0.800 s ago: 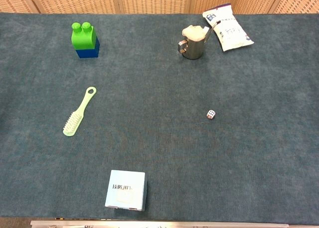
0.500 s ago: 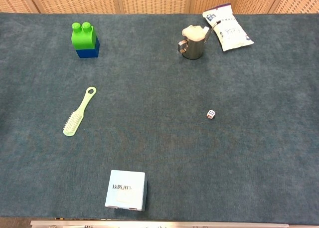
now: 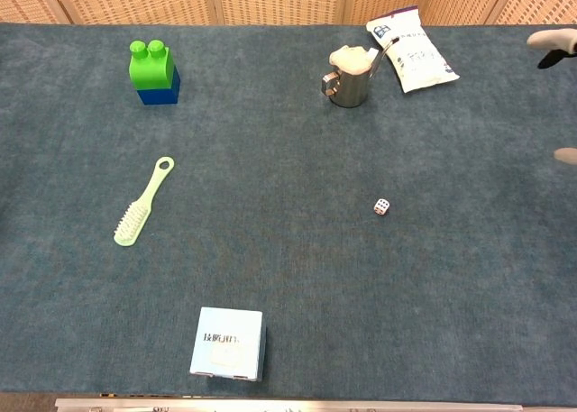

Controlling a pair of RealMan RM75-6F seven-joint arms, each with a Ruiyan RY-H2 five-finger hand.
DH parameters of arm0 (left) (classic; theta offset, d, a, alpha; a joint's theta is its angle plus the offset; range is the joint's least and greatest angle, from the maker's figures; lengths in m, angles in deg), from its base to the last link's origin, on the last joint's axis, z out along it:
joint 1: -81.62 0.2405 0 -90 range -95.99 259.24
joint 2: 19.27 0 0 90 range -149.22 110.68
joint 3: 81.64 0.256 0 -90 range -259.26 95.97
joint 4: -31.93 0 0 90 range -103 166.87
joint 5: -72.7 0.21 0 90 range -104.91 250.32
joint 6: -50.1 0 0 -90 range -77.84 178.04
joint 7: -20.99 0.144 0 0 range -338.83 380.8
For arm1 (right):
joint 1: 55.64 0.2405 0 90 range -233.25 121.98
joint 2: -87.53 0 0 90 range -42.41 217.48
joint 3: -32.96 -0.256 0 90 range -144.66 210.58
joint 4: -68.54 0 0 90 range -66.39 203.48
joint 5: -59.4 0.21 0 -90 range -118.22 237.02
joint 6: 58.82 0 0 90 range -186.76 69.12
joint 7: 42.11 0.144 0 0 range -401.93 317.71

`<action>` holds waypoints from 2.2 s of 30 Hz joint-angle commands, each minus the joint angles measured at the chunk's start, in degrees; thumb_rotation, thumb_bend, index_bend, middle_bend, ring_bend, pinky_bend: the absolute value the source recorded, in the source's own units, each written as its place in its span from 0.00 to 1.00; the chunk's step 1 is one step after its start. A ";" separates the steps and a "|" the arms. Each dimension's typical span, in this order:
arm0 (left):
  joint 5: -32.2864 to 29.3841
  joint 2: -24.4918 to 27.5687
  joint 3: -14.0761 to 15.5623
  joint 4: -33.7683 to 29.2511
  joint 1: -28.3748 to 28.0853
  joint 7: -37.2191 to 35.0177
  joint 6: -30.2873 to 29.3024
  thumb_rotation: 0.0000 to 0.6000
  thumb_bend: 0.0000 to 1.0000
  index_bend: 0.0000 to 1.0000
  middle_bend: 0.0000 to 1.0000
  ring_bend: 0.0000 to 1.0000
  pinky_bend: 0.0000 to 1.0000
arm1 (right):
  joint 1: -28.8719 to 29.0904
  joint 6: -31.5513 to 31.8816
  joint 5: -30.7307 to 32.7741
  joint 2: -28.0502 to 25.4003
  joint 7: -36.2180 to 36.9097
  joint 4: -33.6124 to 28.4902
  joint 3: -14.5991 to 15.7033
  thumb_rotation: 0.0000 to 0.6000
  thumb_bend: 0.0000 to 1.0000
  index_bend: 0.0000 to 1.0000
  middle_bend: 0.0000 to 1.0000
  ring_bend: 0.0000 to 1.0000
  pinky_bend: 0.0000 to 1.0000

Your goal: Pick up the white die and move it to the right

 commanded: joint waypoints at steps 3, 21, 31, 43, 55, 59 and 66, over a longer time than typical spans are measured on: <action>-0.07 -0.38 -0.05 0.33 0.91 1.04 -1.68 1.00 0.02 0.24 0.21 0.22 0.37 | 5.94 -8.62 -1.78 -3.86 -5.90 -7.98 -1.08 1.00 0.09 0.17 0.51 0.49 0.72; 1.55 -4.68 0.52 15.56 2.06 -4.67 -2.48 1.00 0.02 0.26 0.22 0.22 0.38 | 20.09 -30.05 11.45 0.84 -14.50 -9.42 -6.28 1.00 0.77 0.25 1.00 0.99 1.00; 1.84 -5.50 0.86 19.21 2.65 -8.06 -2.17 1.00 0.02 0.26 0.22 0.22 0.39 | 23.40 -35.53 18.81 5.03 -20.50 -7.00 -5.33 1.00 1.00 0.25 1.00 1.00 1.00; 0.66 -6.34 0.27 21.05 2.79 -8.83 -1.08 1.00 0.02 0.26 0.22 0.22 0.40 | 26.04 -40.15 25.62 5.86 -20.84 -7.09 -2.99 1.00 1.00 0.29 1.00 1.00 1.00; 0.46 -7.05 0.08 24.49 3.45 -11.95 -1.19 1.00 0.02 0.26 0.22 0.22 0.40 | 27.44 -41.82 25.46 7.96 -16.93 -3.76 0.09 1.00 1.00 0.31 1.00 1.00 1.00; 0.74 -7.39 0.22 26.14 3.65 -13.86 -1.17 1.00 0.02 0.27 0.22 0.22 0.40 | 27.71 -42.21 25.28 9.42 -15.60 -1.79 0.99 1.00 1.00 0.31 1.00 1.00 1.00; 0.60 -7.88 0.13 27.74 4.12 -15.49 -1.26 1.00 0.02 0.27 0.23 0.22 0.40 | 28.32 -42.74 24.53 11.47 -13.08 0.77 2.12 1.00 1.00 0.31 1.00 1.00 1.00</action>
